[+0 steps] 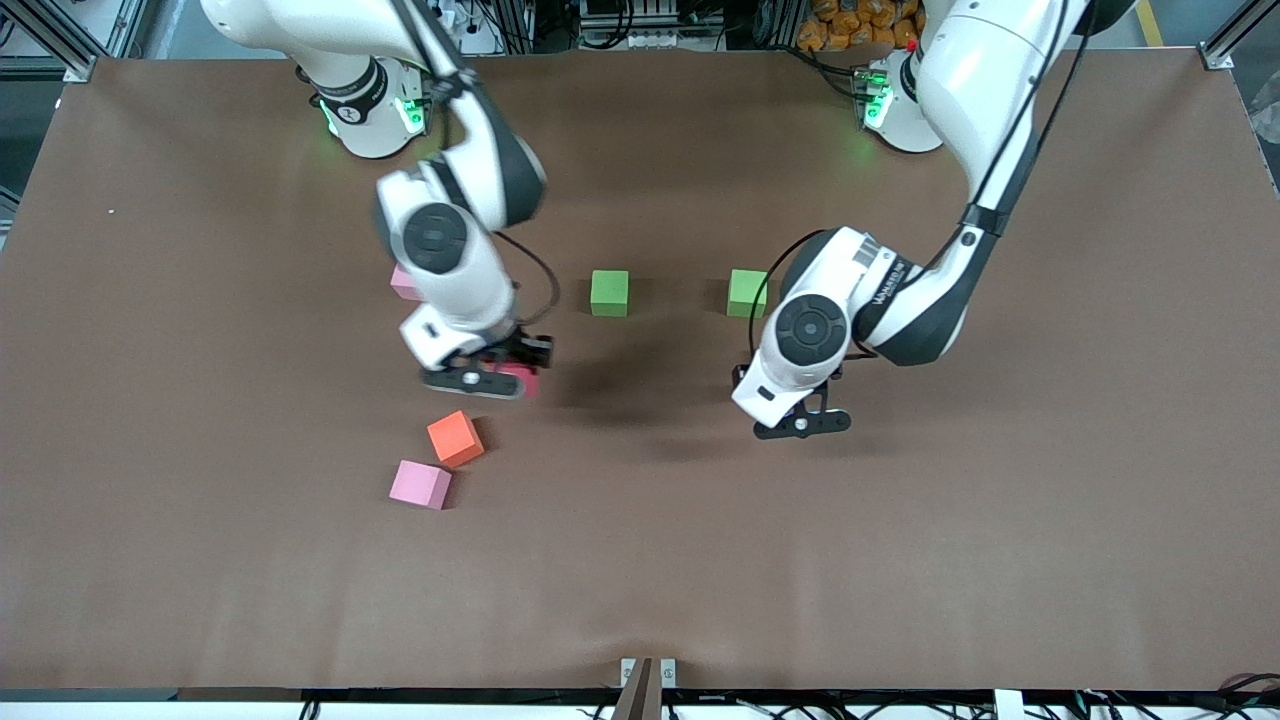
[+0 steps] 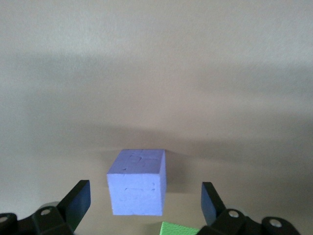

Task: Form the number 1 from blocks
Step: 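Grasp the purple cube with the left gripper while the right gripper carries pink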

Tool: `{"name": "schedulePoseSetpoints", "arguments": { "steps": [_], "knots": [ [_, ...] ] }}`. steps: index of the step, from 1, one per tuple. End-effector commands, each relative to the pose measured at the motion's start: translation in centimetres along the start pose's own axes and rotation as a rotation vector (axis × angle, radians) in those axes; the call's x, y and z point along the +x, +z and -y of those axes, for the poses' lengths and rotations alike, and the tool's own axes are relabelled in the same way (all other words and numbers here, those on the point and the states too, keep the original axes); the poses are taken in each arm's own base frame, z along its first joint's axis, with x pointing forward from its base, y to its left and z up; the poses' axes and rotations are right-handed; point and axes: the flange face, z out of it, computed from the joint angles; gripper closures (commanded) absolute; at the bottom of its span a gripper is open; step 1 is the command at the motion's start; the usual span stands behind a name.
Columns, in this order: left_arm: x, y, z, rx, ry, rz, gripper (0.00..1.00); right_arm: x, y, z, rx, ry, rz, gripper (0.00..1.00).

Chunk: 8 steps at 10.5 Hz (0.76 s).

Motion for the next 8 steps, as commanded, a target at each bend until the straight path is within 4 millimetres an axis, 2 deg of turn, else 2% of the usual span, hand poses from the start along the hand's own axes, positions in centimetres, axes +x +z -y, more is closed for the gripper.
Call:
{"name": "schedulePoseSetpoints", "arguments": {
  "steps": [1, 3, 6, 8],
  "knots": [
    [-1.5, 0.7, 2.8, -0.062, 0.017, -0.029, 0.00, 0.0, 2.9, 4.4, -0.009, -0.014, -0.005, 0.45],
    [-2.1, 1.7, 2.5, -0.073, 0.036, -0.021, 0.00, -1.5, 4.4, 6.0, 0.032, -0.023, -0.007, 0.44],
    [-3.0, 4.5, 1.7, -0.052, 0.054, 0.024, 0.00, -5.6, 5.8, 8.3, 0.035, -0.077, 0.039, 0.44],
    [-3.4, 5.7, 2.0, -0.035, 0.063, 0.043, 0.00, -7.9, 7.1, 8.3, 0.045, -0.095, 0.044, 0.44]
  ]
}}
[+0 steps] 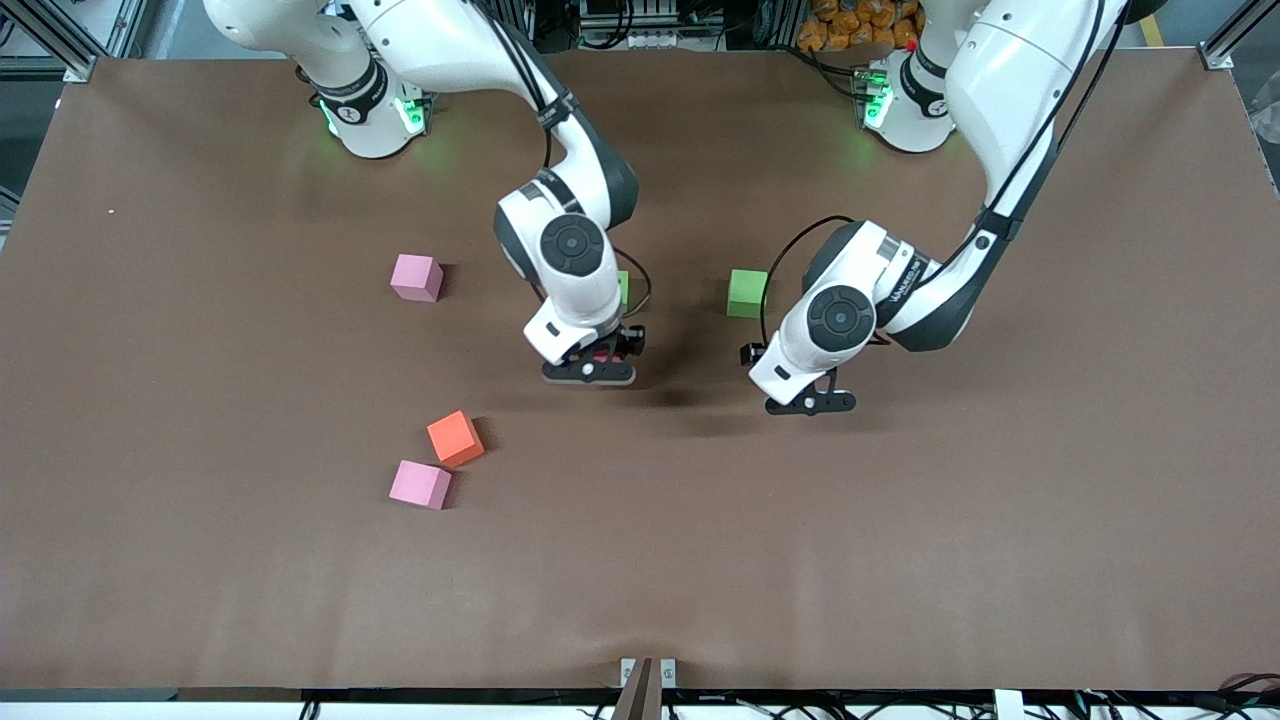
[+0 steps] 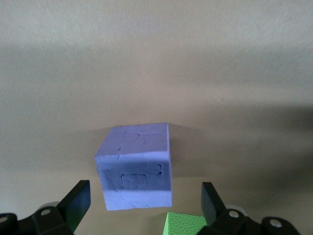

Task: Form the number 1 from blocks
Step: 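Grasp the purple cube with the left gripper while the right gripper carries pink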

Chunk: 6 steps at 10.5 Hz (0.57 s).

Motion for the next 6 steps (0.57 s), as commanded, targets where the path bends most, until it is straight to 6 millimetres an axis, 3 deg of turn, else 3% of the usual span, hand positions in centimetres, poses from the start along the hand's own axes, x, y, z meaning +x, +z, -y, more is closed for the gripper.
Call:
{"name": "schedulePoseSetpoints", "arguments": {
  "steps": [1, 6],
  "knots": [
    [-0.3, 0.8, 0.4, 0.025, 0.028, -0.014, 0.00, -2.4, 1.0, -0.9, 0.036, 0.019, 0.000, 0.44],
    [0.3, 4.0, 0.2, 0.049, 0.055, 0.000, 0.00, -4.5, 1.6, -1.3, 0.027, 0.038, 0.032, 0.44]
  ]
}}
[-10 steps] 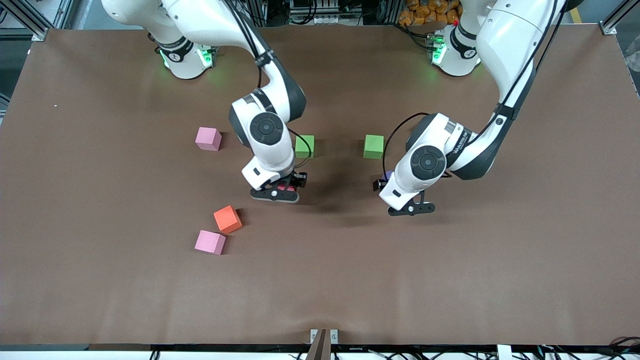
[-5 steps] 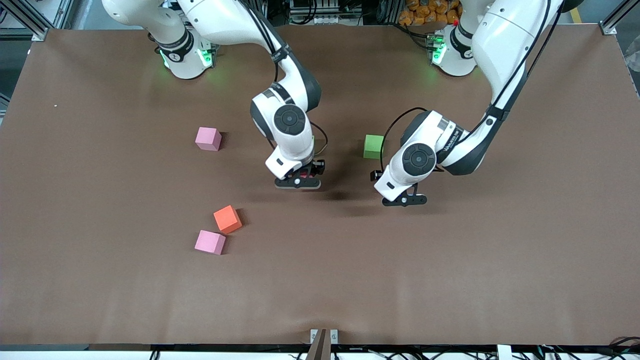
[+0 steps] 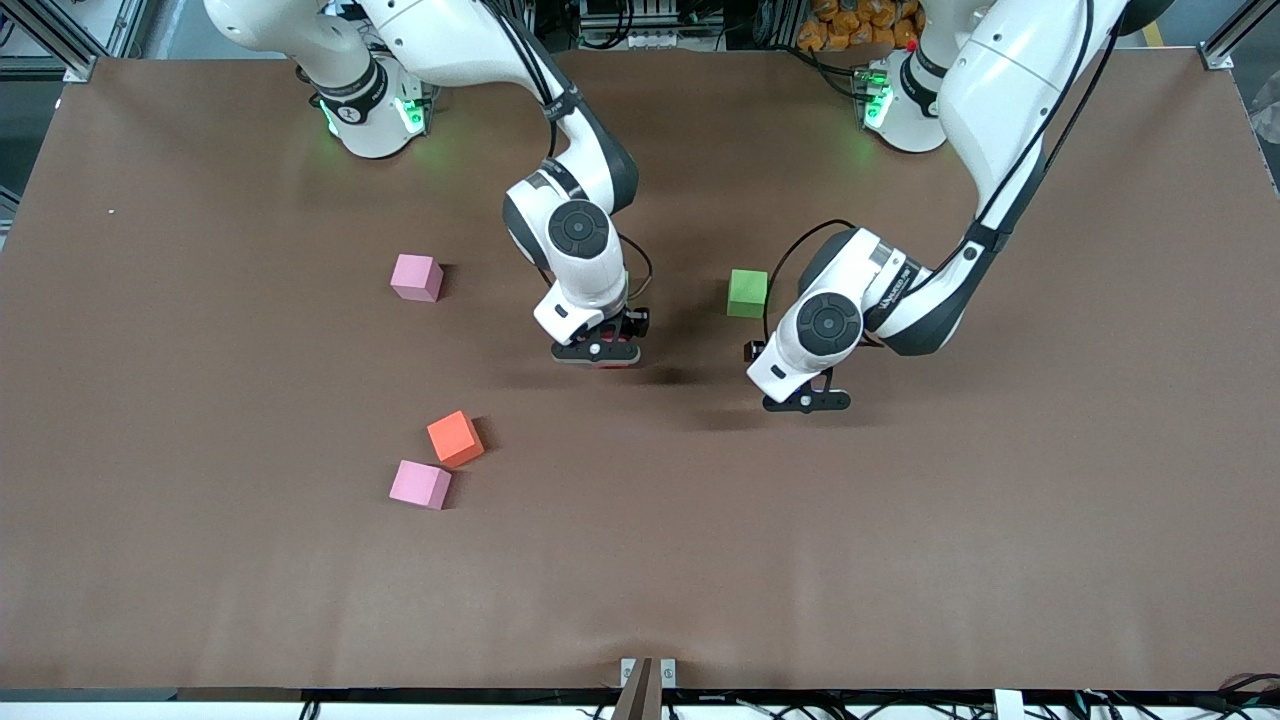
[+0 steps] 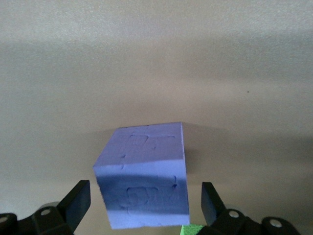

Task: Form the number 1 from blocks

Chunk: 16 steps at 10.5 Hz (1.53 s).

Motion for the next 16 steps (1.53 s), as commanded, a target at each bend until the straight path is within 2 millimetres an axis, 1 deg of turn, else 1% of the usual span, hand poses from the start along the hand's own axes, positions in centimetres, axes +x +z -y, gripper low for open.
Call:
{"name": "schedulePoseSetpoints", "arguments": {
  "steps": [1, 2, 3, 4, 5, 8, 9, 10, 11, 12, 13, 14, 15, 16],
  "knots": [
    [0.3, 1.4, -0.3, 0.002, 0.024, -0.012, 0.00, -2.0, -0.5, -0.9, 0.012, 0.022, 0.030, 0.44],
    [0.4, 1.9, -0.3, 0.000, 0.026, -0.007, 0.00, -2.3, -0.2, -0.9, 0.009, 0.019, 0.036, 0.44],
    [0.5, 1.9, -0.3, -0.001, 0.024, -0.007, 0.00, -2.4, -0.2, -0.9, 0.007, 0.028, 0.037, 0.44],
    [0.9, 1.8, 0.4, -0.007, 0.012, -0.009, 0.41, -2.7, 0.0, -0.7, 0.007, 0.027, 0.040, 0.44],
    [1.4, 1.6, 0.9, -0.010, 0.004, -0.012, 0.99, -2.9, 0.0, -0.5, 0.007, 0.029, 0.040, 0.44],
    [1.5, 1.1, 1.1, -0.011, -0.003, -0.020, 1.00, -3.2, 0.6, -0.6, -0.003, 0.029, 0.048, 0.43],
    [1.7, 0.4, 1.0, -0.016, -0.006, -0.031, 1.00, -3.2, 0.7, -0.6, -0.003, 0.030, 0.046, 0.32],
    [1.6, -0.5, 1.1, -0.017, -0.018, -0.045, 1.00, -3.1, 0.7, -0.7, -0.003, 0.031, 0.045, 0.09],
    [1.4, -1.4, 0.8, -0.022, -0.020, -0.056, 1.00, -3.2, 0.8, -0.7, -0.004, 0.032, 0.047, 0.00],
    [1.0, -2.1, 0.2, -0.024, -0.036, -0.062, 1.00, -3.1, 0.8, -0.7, -0.004, 0.034, 0.046, 0.00],
    [0.4, -3.2, -0.7, -0.031, -0.060, -0.080, 1.00, -3.1, 0.4, -0.7, -0.001, 0.034, 0.046, 0.00],
    [-0.7, -3.9, -2.4, -0.044, -0.063, -0.083, 1.00, -2.7, -0.5, -0.9, 0.009, 0.041, 0.040, 0.00],
    [-1.7, -4.5, -3.6, -0.053, -0.080, -0.085, 1.00, -1.3, -2.4, -2.2, 0.028, 0.071, 0.033, 0.00],
    [-2.8, -4.9, -4.9, -0.057, -0.080, -0.078, 1.00, 0.4, -4.3, -4.8, 0.046, 0.118, 0.027, 0.00]
  ]
}}
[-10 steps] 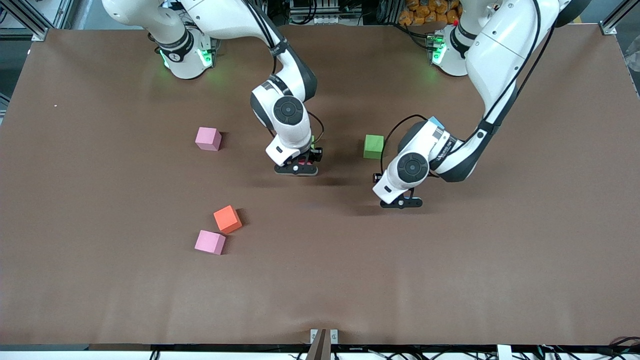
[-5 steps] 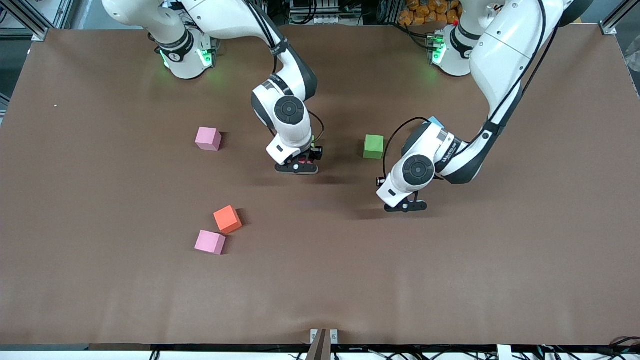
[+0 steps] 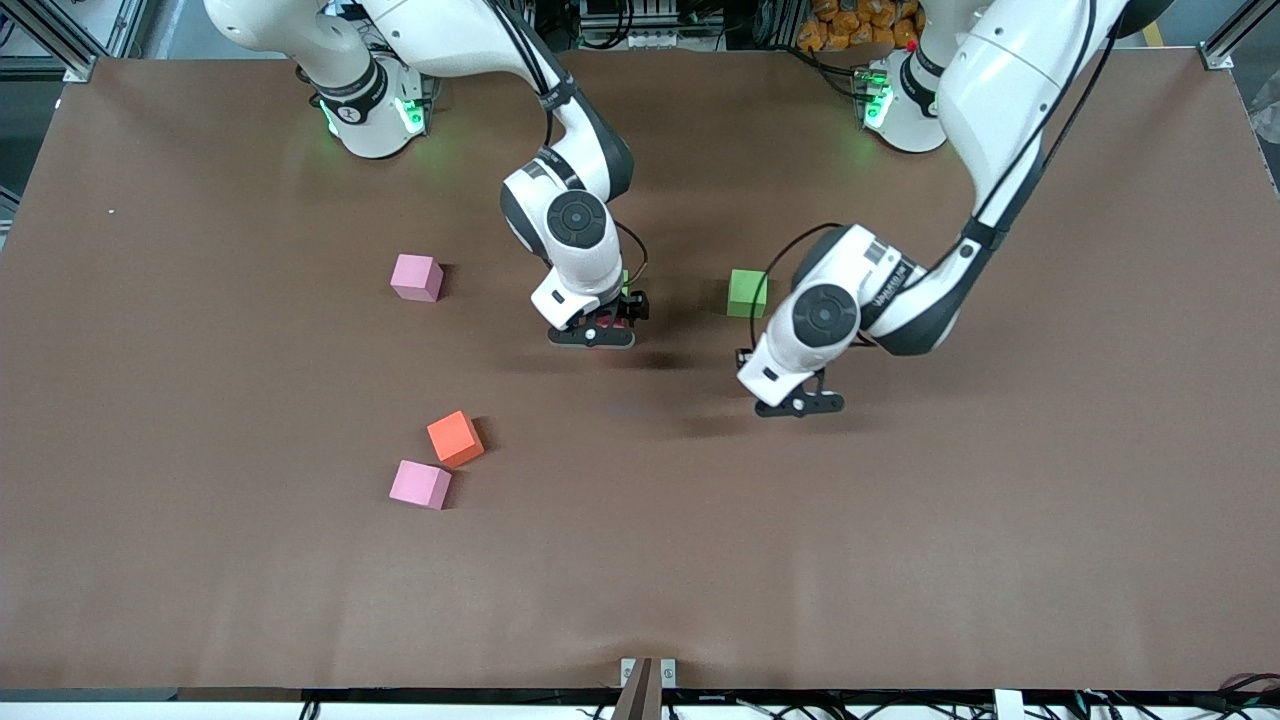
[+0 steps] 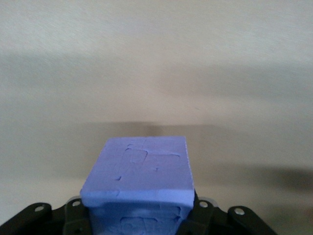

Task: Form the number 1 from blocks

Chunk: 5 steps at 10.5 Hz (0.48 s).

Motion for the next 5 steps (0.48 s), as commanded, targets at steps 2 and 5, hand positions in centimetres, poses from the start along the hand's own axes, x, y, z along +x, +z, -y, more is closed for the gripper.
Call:
{"name": "schedulePoseSetpoints", "arguments": {
  "steps": [2, 5],
  "knots": [
    [-4.1, -2.3, -2.5, 0.052, 0.003, 0.020, 1.00, 5.0, -6.9, -9.1, 0.067, 0.165, 0.002, 0.00],
    [-9.6, -2.0, -7.4, 0.081, -0.001, 0.050, 1.00, 9.5, -9.1, -15.9, 0.089, 0.291, 0.004, 0.00]
  ]
}}
